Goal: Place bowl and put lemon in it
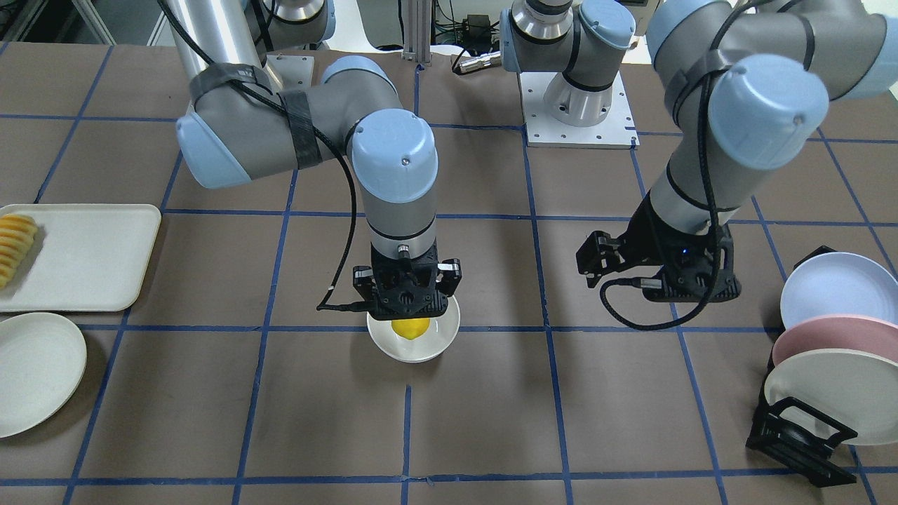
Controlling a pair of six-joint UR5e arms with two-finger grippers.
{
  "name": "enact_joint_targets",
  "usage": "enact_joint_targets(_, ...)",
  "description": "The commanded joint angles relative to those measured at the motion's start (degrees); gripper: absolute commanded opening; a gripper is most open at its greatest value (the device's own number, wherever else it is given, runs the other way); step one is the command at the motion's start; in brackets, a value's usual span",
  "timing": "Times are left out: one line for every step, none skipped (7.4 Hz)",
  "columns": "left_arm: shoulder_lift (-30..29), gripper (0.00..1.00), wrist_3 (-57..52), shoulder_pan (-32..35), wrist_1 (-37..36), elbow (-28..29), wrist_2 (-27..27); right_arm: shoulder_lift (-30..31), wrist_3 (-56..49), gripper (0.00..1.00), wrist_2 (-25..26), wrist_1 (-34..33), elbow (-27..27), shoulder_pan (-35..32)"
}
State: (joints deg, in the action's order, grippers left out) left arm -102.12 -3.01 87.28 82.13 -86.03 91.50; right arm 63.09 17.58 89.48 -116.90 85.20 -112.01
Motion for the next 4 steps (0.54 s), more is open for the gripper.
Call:
enact_joint_targets(4.89,1.0,0.54,0.34,3.11,-0.53,-0.09,-4.2,0.17,0.11,0.08,-5.52,1.8,-0.66)
enact_joint_targets(6.82,1.0,0.81,0.35,4.34,-0.8,-0.18,-4.2,0.0,0.12,0.08,-5.53,3.03,-0.67)
enact_joint_targets(8.76,1.0,0.81,0.43,6.27,-0.89,-0.35,-4.12,-0.44,0.12,0.08,-5.88,5.04,-0.67)
enact_joint_targets(10.26,1.0,0.81,0.43,7.94,-1.5,-0.35,-4.2,-0.53,0.15,0.43,-8.32,6.46,-0.67)
